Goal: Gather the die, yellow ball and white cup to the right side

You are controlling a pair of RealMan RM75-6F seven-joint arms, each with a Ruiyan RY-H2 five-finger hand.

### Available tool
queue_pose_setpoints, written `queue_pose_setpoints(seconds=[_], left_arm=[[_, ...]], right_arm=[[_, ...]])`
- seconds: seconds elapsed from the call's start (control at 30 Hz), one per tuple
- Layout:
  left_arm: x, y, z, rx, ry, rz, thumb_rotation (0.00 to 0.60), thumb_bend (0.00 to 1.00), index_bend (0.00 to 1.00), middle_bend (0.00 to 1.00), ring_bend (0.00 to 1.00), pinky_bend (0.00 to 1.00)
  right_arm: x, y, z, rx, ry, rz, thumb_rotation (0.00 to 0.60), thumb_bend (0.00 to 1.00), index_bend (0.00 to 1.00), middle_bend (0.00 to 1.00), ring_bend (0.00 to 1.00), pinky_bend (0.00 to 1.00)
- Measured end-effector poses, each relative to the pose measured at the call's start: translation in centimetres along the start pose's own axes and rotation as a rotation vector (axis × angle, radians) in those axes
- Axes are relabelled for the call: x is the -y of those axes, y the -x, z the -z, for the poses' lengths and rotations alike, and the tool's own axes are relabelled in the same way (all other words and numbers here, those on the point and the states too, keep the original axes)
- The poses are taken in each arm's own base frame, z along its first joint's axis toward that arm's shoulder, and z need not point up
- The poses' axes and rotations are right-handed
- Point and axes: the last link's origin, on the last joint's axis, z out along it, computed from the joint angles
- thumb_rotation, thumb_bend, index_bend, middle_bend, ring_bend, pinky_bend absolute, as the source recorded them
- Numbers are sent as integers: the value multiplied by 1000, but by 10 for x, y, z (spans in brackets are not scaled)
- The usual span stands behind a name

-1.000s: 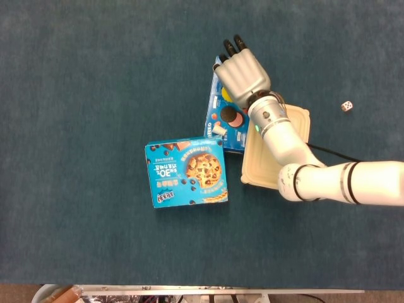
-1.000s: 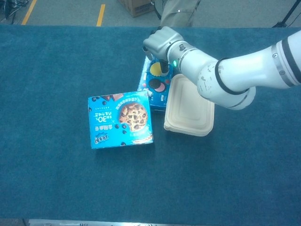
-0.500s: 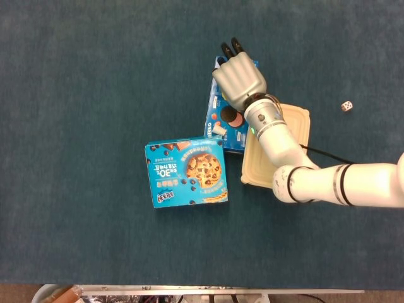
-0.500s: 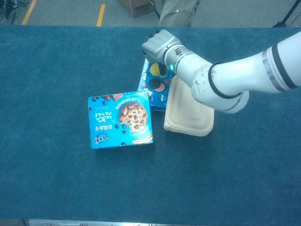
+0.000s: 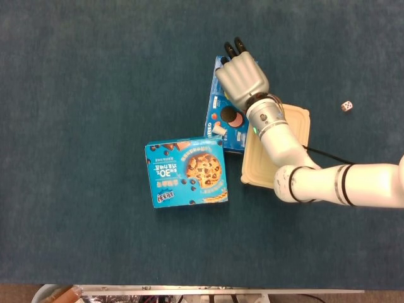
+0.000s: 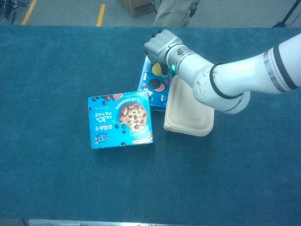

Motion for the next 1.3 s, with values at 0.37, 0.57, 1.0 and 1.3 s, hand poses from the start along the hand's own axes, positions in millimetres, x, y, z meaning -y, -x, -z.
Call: queue_pose_setpoints(seconds=[0.37, 0.57, 1.0, 1.3], left_arm=[[-2, 1, -1, 5, 7, -1, 521, 293, 359, 396, 329, 221], [-5, 3, -2, 12, 17, 4, 518, 293, 359, 396, 329, 221], [-13, 6, -6, 23, 43, 5, 519, 294, 359, 396, 329, 218], [-13, 8, -1, 33, 36, 9, 517, 294, 359, 396, 329, 215]], right_arm=[[-30, -7, 6, -17, 38, -36, 600, 254, 481, 303, 54, 56], [-64, 5, 15, 0, 82, -32, 600, 253, 481, 303, 54, 56], [-110, 50, 35, 84, 122, -15, 600, 251, 481, 303, 54, 56], [-113, 70, 31, 122, 126, 4, 600, 252, 481, 303, 54, 56]])
